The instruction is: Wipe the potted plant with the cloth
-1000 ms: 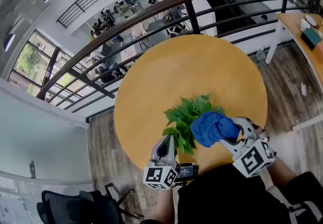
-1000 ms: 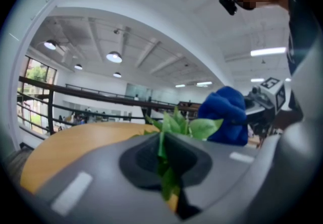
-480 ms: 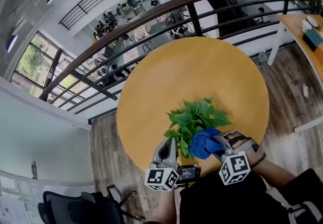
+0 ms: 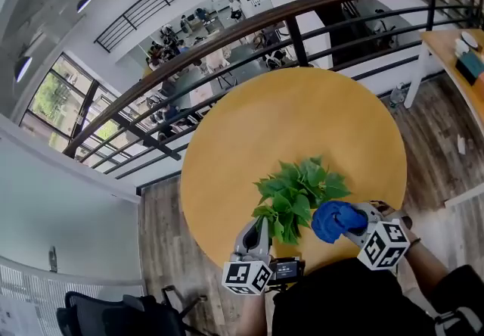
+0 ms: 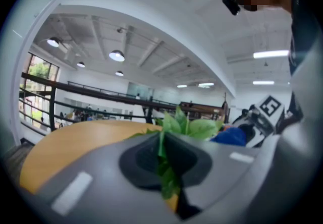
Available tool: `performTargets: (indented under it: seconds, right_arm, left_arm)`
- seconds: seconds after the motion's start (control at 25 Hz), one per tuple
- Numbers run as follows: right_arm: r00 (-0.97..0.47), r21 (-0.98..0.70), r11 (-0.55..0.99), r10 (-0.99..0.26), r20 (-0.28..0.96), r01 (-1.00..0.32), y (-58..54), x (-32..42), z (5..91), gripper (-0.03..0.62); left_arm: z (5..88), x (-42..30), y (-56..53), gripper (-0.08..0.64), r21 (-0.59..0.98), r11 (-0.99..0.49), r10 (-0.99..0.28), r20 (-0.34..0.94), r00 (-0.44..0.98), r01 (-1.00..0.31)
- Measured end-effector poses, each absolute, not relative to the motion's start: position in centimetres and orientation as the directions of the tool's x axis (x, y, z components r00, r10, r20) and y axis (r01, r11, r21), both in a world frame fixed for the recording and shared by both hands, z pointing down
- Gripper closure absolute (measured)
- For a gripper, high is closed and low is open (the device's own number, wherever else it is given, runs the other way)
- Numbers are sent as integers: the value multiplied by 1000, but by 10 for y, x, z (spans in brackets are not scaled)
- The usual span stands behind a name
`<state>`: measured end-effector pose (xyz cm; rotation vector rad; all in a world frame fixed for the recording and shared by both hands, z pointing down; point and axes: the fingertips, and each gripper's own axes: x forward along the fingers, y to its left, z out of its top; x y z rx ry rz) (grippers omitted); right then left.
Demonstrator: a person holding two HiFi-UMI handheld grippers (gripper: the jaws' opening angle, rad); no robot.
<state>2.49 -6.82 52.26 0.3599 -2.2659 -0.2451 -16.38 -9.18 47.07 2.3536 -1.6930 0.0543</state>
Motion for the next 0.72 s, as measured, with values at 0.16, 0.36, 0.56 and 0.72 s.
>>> performTargets:
  seconds: [0.16, 0.36, 0.56, 0.72]
  right_arm:
    - [-803, 174, 949, -314, 507, -262, -76, 7, 442, 428]
    - [-820, 201, 954, -293, 492, -221, -73, -42, 444, 428]
    - [-743, 257, 964, -219, 633, -65, -38, -73, 504, 428]
    - [-661, 265, 964, -207, 722, -12, -28, -62, 545, 428]
  left_arm:
    - [469, -163, -93, 557, 173, -302, -929, 166, 330, -938]
    - [468, -161, -95, 557, 171, -306, -929, 164, 333, -937]
    - [468, -165, -94, 557, 171, -294, -934, 158, 321, -940]
    - [466, -171, -94, 557, 173, -292, -935, 157, 319, -941]
